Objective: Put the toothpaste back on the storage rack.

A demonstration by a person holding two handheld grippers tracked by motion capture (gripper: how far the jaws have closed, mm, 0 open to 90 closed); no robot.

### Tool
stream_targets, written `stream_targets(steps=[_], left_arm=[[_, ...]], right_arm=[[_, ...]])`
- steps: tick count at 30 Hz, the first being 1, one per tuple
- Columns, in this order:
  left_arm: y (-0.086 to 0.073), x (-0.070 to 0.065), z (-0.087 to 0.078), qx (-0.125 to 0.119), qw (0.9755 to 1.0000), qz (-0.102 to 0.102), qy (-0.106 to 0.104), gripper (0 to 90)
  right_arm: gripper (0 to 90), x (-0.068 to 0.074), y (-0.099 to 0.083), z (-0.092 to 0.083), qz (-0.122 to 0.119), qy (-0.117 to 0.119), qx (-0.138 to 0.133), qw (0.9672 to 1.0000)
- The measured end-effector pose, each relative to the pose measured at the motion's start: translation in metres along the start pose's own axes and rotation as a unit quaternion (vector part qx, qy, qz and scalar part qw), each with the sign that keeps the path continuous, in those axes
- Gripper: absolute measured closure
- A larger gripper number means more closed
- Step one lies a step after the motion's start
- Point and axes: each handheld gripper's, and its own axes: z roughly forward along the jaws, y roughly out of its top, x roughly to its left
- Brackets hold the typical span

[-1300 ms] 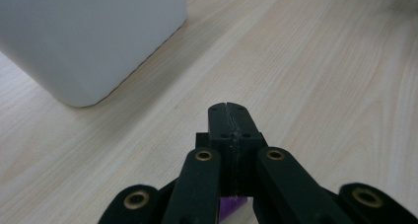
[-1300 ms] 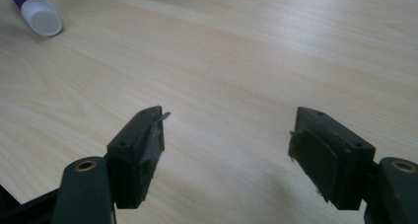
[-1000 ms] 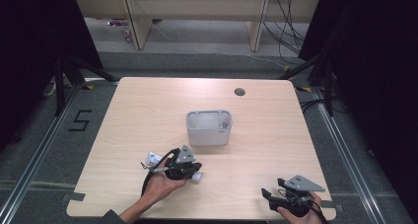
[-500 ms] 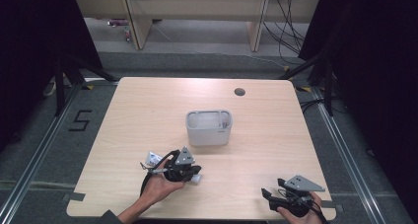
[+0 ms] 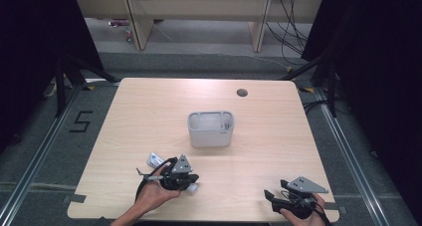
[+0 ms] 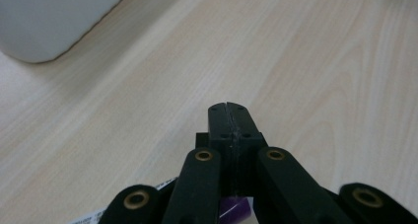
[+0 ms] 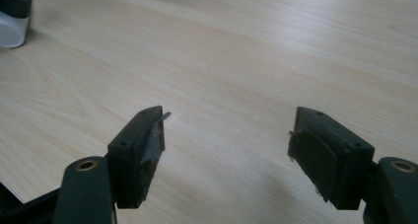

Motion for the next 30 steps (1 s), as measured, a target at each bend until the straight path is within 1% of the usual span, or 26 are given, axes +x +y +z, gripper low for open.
stream_targets(steps=[1,2,3,4,7,9,10,12,13,15,16,17,18,20,21,23,26,29,30], left_arm=[[-0.002,-0.001,-0.002,0.006,1.0,0.007,-0.001,89.7],[-0.003,-0.002,-0.004,0.005,0.9999,0.008,-0.004,89.7],[-0.005,-0.003,-0.005,0.008,0.9999,0.007,-0.007,89.7],[-0.006,-0.003,-0.007,0.012,0.9999,0.011,-0.005,89.7],[-0.011,-0.006,-0.012,0.013,0.9998,0.012,-0.013,89.6],[-0.015,-0.007,-0.016,0.02,0.9995,0.016,-0.016,89.6],[-0.017,-0.008,-0.018,0.022,0.9995,0.017,-0.017,89.5],[-0.021,-0.008,-0.023,0.03,0.9992,0.023,-0.015,89.5],[-0.023,-0.009,-0.025,0.028,0.9992,0.02,-0.019,89.4],[-0.028,-0.01,-0.029,0.031,0.9992,0.019,-0.016,89.0],[-0.029,-0.009,-0.031,0.04,0.9987,0.026,-0.019,88.9],[-0.032,-0.009,-0.033,0.042,0.9986,0.027,-0.016,88.7],[-0.034,-0.009,-0.035,0.041,0.9986,0.026,-0.02,88.7],[-0.038,-0.009,-0.039,0.042,0.9987,0.024,-0.017,88.6],[-0.04,-0.008,-0.042,0.044,0.9985,0.03,-0.013,88.5],[-0.044,-0.008,-0.046,0.044,0.9985,0.031,-0.012,88.5],[-0.049,-0.006,-0.055,0.053,0.9978,0.04,-0.01,88.5],[-0.055,-0.003,-0.061,0.054,0.9978,0.037,-0.011,88.3],[-0.056,-0.003,-0.063,0.054,0.998,0.033,-0.009,88.2]], right_arm=[[29.2,0.001,0.0,0.0,0.007,0.004,0.004,1.0],[29.2,-0.002,0.0,0.0,-0.015,-0.002,-0.003,0.9999],[29.2,-0.002,0.001,0.0,-0.015,-0.003,-0.003,0.9999],[29.2,-0.002,0.001,0.0,-0.013,-0.003,-0.002,0.9999],[29.2,-0.002,0.0,0.0,-0.015,-0.003,-0.004,0.9999],[29.2,-0.002,0.001,0.0,-0.014,-0.002,0.0,0.9999],[29.2,0.001,0.0,0.0,0.004,0.002,0.005,1.0],[29.2,0.001,0.0,0.0,0.006,0.002,0.004,1.0],[29.2,-0.002,0.0,0.0,-0.014,-0.003,-0.003,0.9999],[29.2,-0.002,0.001,0.0,-0.014,-0.003,-0.003,0.9999],[29.2,-0.002,0.001,0.0,-0.014,-0.003,-0.003,0.9999],[29.2,-0.002,0.001,0.0,-0.014,-0.002,-0.004,0.9999],[29.2,-0.001,0.001,0.0,-0.014,-0.002,-0.004,0.9999],[29.2,-0.002,0.001,0.0,-0.015,-0.004,-0.005,0.9999],[29.2,-0.001,0.001,0.0,-0.014,-0.003,-0.005,0.9999],[29.2,-0.001,0.001,0.0,-0.014,-0.003,-0.005,0.9999],[29.2,-0.002,0.001,0.001,-0.014,-0.004,-0.005,0.9999],[29.2,-0.001,0.001,0.001,-0.014,-0.003,-0.005,0.9999],[29.2,0.002,0.001,0.0,0.006,0.003,0.002,1.0]])
